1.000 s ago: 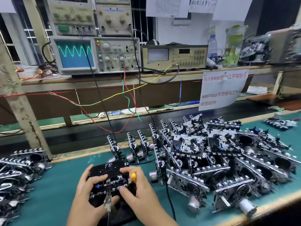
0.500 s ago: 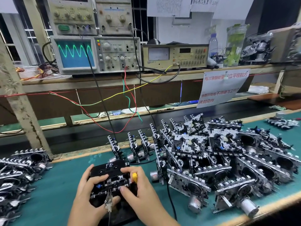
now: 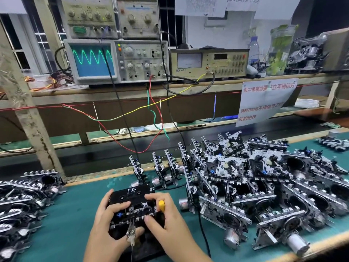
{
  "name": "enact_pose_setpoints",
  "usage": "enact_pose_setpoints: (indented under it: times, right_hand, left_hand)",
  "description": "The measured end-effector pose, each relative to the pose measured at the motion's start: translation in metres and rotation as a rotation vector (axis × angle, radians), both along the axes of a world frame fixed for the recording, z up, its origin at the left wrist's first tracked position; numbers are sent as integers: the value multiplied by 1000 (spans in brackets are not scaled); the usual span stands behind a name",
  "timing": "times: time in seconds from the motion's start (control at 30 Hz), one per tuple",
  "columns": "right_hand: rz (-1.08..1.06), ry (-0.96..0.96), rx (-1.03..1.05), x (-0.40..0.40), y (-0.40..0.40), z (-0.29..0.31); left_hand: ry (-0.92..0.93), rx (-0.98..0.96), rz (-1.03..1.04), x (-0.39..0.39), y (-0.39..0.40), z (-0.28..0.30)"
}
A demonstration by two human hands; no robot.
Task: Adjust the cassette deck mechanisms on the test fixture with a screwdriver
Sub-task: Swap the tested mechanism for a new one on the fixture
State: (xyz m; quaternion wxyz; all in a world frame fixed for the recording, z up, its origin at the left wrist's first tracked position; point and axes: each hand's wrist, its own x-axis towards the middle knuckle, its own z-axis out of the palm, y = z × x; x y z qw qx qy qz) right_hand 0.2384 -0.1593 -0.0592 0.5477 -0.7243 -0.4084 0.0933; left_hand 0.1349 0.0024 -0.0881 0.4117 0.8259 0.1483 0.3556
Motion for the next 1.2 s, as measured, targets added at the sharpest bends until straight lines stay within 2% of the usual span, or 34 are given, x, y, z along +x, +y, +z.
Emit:
enact_pose_setpoints:
  times: [0.07,0.17,0.3,0.47,0.67,0.87,1.2]
  right_hand:
    - [15,-37,4,0,0,-2]
    - [32,-227,-28,-5,2,-12]
    - [-125,-471,113,-8,4,-24]
    - [-377,-473,215,-3,3,-27]
    - [-533,-633,285,-2,-2,-21]
    - [-500,-634,367,-1,-8,-18]
    - [-390,-394,325,-1,-4,-23]
  left_hand:
    - [-18,-5,-8,0,-2,1]
    - [-41,0,-5,-1,-2,2]
    - [-32,16,-3,-2,-2,6]
    - [8,21,7,-1,-1,4]
    - [11,21,10,-2,-1,3]
    - [11,7,6,-1,-3,6]
    - [-11,39,39,-2,0,2]
